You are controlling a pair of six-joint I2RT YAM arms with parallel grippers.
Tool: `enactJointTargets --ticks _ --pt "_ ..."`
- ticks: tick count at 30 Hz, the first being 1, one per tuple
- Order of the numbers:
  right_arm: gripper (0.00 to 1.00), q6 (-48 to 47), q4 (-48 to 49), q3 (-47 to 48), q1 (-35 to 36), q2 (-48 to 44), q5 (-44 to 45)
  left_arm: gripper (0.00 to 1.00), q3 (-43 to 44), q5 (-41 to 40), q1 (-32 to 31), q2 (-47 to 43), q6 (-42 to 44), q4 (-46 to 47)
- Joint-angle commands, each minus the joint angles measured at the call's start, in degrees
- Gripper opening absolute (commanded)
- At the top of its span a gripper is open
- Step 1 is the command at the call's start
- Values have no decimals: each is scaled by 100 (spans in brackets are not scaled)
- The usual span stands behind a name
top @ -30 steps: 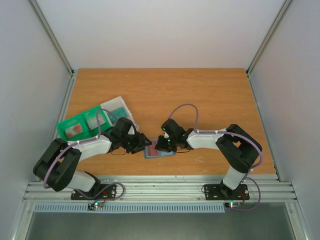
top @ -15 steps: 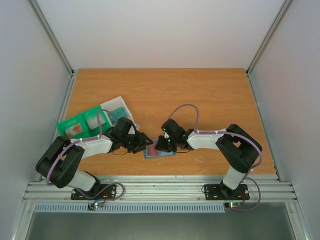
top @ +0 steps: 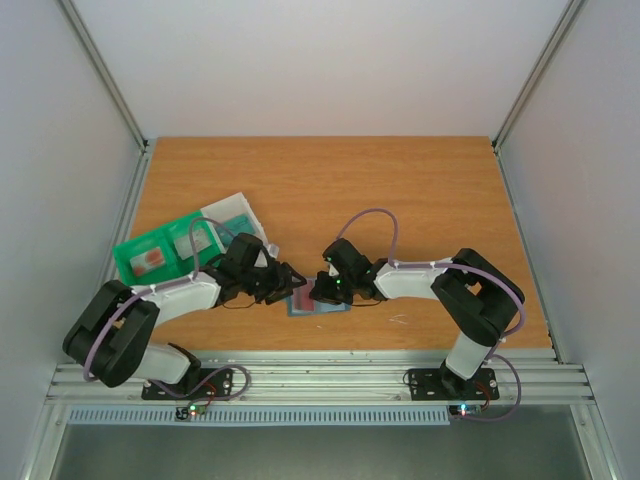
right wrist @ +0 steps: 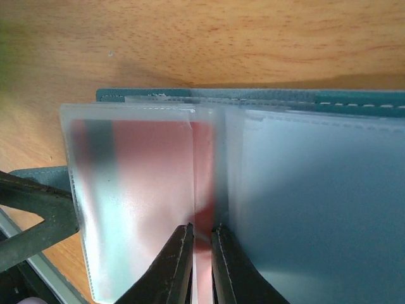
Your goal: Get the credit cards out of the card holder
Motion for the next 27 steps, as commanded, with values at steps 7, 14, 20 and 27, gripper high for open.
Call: enactJointTargets --ticks 7,14,20,27 --pt "10 89 7 -259 33 84 71 57 -53 241 -3 -71 -70 418" --pt "10 156 123 -384 24 -12 14 56 -15 399 -154 53 -273 868" --pt "10 216 591 -523 24 -49 -22 56 -70 463 -236 110 -408 1263" --pt "9 211 594 -530 15 -29 -19 55 78 239 -225 111 -305 671"
